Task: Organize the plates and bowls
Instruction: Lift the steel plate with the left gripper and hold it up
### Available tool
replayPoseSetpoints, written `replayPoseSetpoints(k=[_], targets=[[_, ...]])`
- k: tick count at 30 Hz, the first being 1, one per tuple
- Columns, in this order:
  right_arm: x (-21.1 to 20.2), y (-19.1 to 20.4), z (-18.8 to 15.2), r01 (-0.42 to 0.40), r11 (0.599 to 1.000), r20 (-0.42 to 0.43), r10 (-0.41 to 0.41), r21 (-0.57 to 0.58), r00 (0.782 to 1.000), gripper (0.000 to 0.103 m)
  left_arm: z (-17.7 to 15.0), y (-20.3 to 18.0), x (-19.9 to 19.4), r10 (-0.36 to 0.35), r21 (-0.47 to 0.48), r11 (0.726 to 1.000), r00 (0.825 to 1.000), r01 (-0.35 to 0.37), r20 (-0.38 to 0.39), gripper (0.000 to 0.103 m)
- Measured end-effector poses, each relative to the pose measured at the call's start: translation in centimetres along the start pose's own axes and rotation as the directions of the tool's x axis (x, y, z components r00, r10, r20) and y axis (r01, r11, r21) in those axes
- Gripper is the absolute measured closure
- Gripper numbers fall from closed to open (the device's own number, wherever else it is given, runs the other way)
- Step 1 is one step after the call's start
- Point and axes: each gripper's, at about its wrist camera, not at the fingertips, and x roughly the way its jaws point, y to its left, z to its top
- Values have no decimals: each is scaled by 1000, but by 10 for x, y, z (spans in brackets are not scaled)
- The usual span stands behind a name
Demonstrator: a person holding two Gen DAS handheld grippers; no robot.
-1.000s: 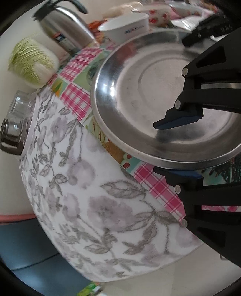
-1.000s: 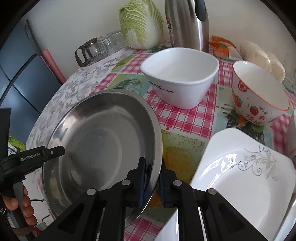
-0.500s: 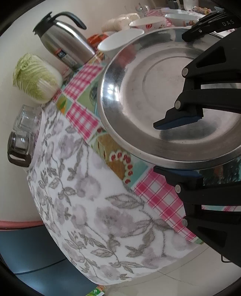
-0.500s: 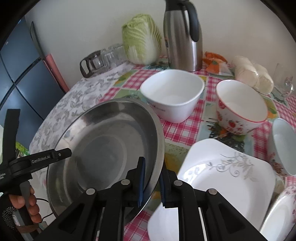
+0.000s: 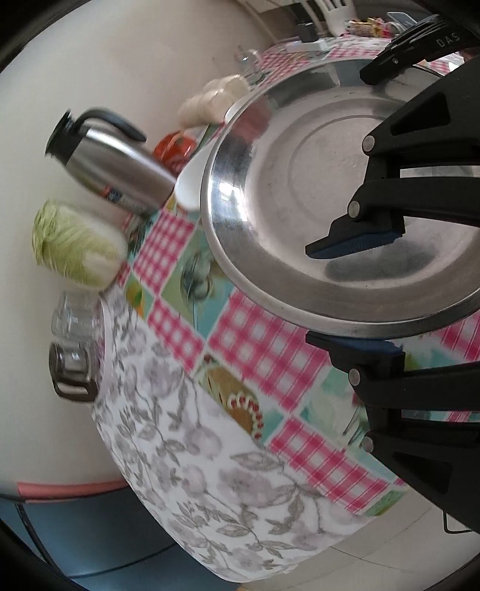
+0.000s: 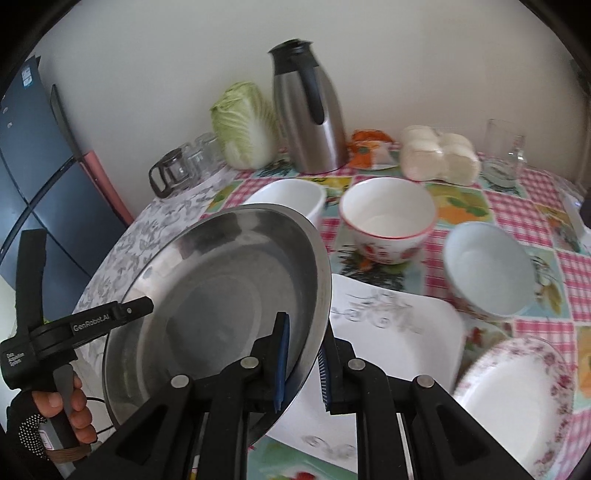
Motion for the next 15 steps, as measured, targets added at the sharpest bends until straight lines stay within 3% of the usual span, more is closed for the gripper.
replayPoseSetpoints(k=[15], targets=[[-28,-75,-30,76,994,-37,-74,84,997,87,-33,-72,12,-20,152,988,994,36,-104,62]])
